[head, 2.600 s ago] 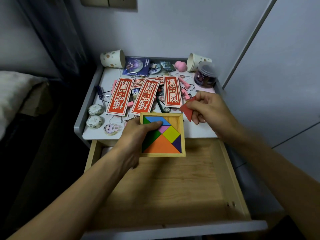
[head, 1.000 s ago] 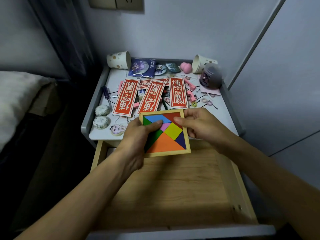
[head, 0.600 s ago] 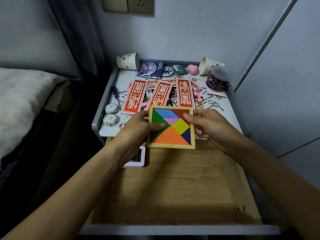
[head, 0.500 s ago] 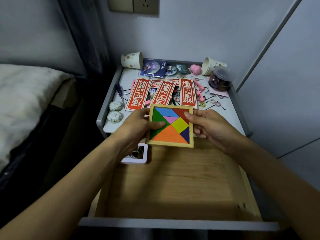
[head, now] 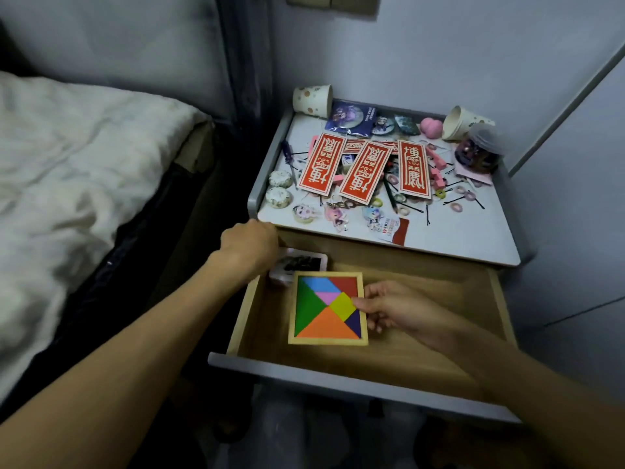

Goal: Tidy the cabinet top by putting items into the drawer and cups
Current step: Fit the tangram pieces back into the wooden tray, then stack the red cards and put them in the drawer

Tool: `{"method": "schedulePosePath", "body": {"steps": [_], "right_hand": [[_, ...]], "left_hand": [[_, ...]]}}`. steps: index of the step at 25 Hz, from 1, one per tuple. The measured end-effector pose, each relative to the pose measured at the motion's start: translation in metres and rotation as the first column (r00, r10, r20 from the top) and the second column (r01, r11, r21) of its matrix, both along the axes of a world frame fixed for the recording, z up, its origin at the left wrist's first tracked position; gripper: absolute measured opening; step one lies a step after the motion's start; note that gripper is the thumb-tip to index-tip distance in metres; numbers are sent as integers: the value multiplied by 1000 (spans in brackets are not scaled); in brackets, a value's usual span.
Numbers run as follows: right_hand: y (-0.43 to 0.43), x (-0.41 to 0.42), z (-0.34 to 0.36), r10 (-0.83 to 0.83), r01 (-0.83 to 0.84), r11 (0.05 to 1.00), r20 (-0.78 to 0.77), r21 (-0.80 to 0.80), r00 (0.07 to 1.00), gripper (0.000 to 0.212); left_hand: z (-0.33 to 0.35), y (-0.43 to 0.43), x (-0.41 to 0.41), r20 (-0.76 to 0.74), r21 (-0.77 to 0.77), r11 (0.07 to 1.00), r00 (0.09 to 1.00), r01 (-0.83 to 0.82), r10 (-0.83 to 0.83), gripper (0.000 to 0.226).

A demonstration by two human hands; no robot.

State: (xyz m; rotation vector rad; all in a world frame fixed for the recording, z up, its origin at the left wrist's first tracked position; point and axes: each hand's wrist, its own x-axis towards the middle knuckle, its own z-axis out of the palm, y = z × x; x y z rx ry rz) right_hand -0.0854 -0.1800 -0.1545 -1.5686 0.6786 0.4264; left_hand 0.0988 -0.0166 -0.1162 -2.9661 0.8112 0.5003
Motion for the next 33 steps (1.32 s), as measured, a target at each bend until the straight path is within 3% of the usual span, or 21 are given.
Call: {"method": "schedulePosePath", "body": {"steps": [3,13,17,21,24,28,30,33], "right_hand": [[22,9,-40,-42,43,999,-92,14,995,12],[55,43,-74,-106,86,989,-180,-118,978,16],[60,54,-78,1,-44,980,-216,-196,976,19],[56,57,-76,142,-230,892,-242,-388,960,26],[56,59,-73,168,-265,865,-252,-427,953,28],[54,55,-69,181,-230,841,-146,-490,973,12],[54,54,-67,205,-233,830,-112,-506,972,8],[48,49,-55,260,-291,747,-141,-598,955,21]], "left_hand": [[-19,2,0,34,131,991,999,15,-19,33],[-40,-3,14,-80,162,986,997,29,-16,14],[-41,-4,18,-83,163,986,996,42,-29,7],[-38,-3,22,-115,150,988,993,39,-22,13],[-39,-2,19,-98,164,985,994,55,-40,12],[-37,-5,16,-90,204,979,996,32,-14,20],[-32,-5,13,-57,241,970,998,23,-10,23],[-19,-8,-1,207,259,963,970,69,-126,24]]}}
